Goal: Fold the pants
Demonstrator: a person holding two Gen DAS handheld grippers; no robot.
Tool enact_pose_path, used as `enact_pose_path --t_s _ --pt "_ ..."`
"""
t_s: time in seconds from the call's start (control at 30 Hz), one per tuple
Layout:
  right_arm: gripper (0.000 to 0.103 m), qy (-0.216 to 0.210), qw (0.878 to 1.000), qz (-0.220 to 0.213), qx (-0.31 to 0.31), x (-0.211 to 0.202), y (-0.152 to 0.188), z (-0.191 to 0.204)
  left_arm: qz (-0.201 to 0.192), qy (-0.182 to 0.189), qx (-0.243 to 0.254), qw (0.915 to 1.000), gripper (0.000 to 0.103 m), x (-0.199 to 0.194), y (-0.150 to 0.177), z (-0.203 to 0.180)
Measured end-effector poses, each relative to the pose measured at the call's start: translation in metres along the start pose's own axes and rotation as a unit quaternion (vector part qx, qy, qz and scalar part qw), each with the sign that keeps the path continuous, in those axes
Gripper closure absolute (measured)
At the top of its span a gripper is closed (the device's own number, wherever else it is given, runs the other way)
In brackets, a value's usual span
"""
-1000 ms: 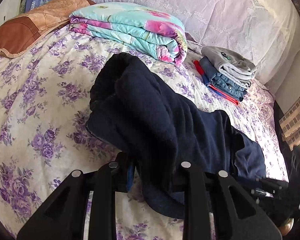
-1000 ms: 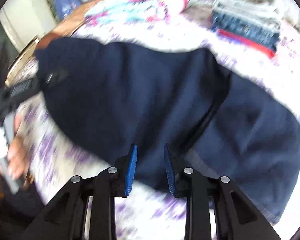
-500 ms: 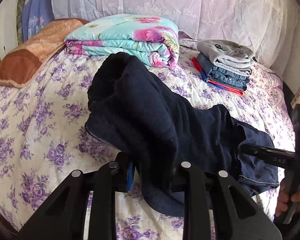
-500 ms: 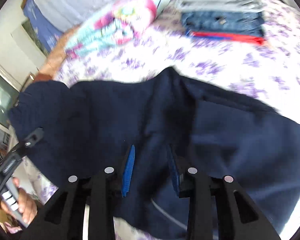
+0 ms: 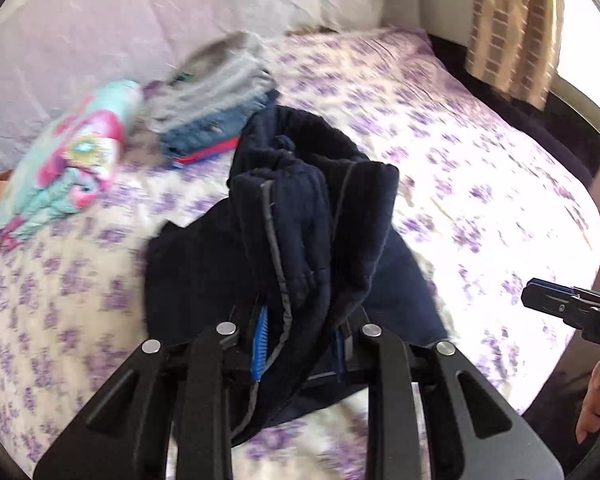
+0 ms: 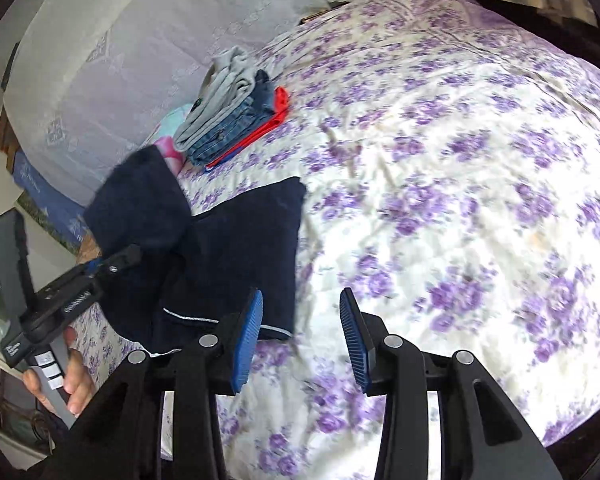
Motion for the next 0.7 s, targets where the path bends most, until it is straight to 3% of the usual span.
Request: enact_pose_path --t_s 0.1,0.2,0.23,0.27,0.33,0.37,0.4,0.47,0.57,0.63,0.7 --pt "0.063 0.000 1.000 -0.011 0.017 -0.011 0.002 -0.013 0.065 0.008 0.036 0.9972 0.080 0.057 0.010 -0.050" --pt "0.062 0.002 1.000 -0.006 0.018 -0.009 0.003 -0.016 0.034 -0.036 0.068 0.9964 0.081 0.061 0.021 -0.069" --pt "0.060 0.002 1.000 -0.001 0.018 -0.005 0.003 -0.016 0.029 -0.032 0.068 0.9968 0.078 0.056 0.021 -0.068" --pt "0.058 0.002 1.000 0.005 0.019 0.005 0.000 -0.015 0.030 -0.019 0.063 0.9974 0.073 0.052 0.020 -0.065" --pt "0.042 -0.008 1.000 0.015 0.016 0.019 -0.003 -0.011 0.043 0.034 0.046 0.9974 0.058 0.038 0.021 -0.054" --pt "0.040 -0.015 1.000 0.021 0.015 0.026 -0.004 -0.007 0.042 0.066 0.038 0.9962 0.038 0.029 0.023 -0.053" --pt "0.040 -0.022 0.999 0.028 0.015 0.033 -0.005 -0.003 0.031 0.097 0.025 0.9945 0.025 0.014 0.023 -0.046" --pt "0.040 -0.041 0.998 0.041 0.018 0.045 -0.008 0.005 -0.015 0.116 0.004 0.9932 0.020 -0.019 0.022 -0.030" --pt "0.037 -0.056 0.997 0.058 0.014 0.062 -0.018 0.020 -0.058 0.055 -0.033 0.9963 0.018 -0.039 0.016 0.020" --pt "0.030 -0.056 0.996 0.069 0.013 0.077 -0.024 0.028 -0.047 0.008 -0.061 0.9970 0.018 -0.020 0.012 0.055" --pt "0.030 -0.051 0.995 0.088 0.014 0.091 -0.026 0.033 -0.014 0.000 -0.095 0.9954 0.019 0.011 0.015 0.084"
Point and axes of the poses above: each gripper's, at about its wrist camera, not at the fingertips, and x roughly the way its jaws point, z to its left, y to its underside, the point moved 4 cm from there along x, roughly the way its jaws point, and after that the axes turned 14 degrees about -y, right-handed, at the moved point
